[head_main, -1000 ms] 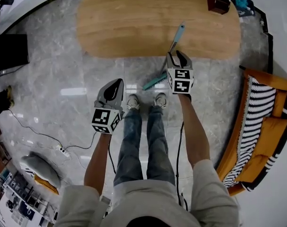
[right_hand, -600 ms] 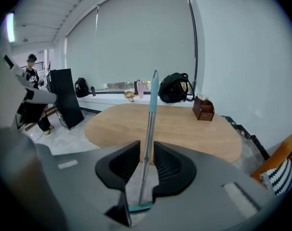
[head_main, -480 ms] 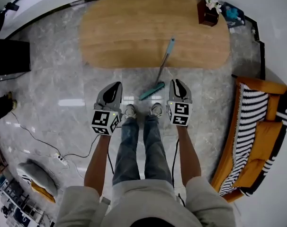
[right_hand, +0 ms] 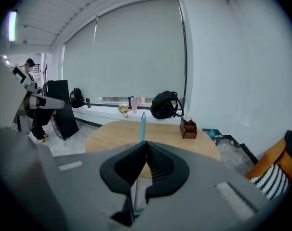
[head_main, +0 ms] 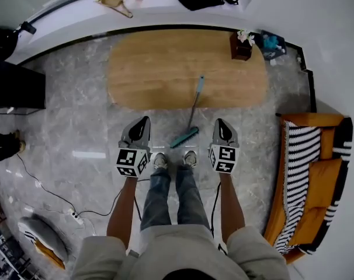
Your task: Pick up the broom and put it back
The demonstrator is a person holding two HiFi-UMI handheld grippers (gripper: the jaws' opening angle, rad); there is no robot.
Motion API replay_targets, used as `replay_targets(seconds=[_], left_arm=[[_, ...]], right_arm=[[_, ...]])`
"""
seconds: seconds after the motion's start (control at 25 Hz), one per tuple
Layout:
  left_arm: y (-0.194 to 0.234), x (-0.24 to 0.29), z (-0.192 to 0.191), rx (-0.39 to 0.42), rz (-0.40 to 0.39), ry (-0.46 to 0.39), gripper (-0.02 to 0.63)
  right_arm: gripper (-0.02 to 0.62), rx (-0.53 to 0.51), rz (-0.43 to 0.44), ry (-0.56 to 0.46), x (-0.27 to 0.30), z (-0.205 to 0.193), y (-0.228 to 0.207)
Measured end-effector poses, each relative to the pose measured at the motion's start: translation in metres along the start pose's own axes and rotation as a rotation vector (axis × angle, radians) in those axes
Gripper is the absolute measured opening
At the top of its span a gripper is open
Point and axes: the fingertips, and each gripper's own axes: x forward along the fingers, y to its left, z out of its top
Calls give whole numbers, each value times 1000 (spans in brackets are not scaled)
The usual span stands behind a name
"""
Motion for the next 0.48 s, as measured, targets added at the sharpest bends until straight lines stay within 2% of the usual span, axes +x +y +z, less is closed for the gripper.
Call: replay_targets(seconds=[0.48], left_arm=[[-13,-17,101,73,-10,-91,-5]], right_arm=[[0,-4,5,-164,-36,123,-11]])
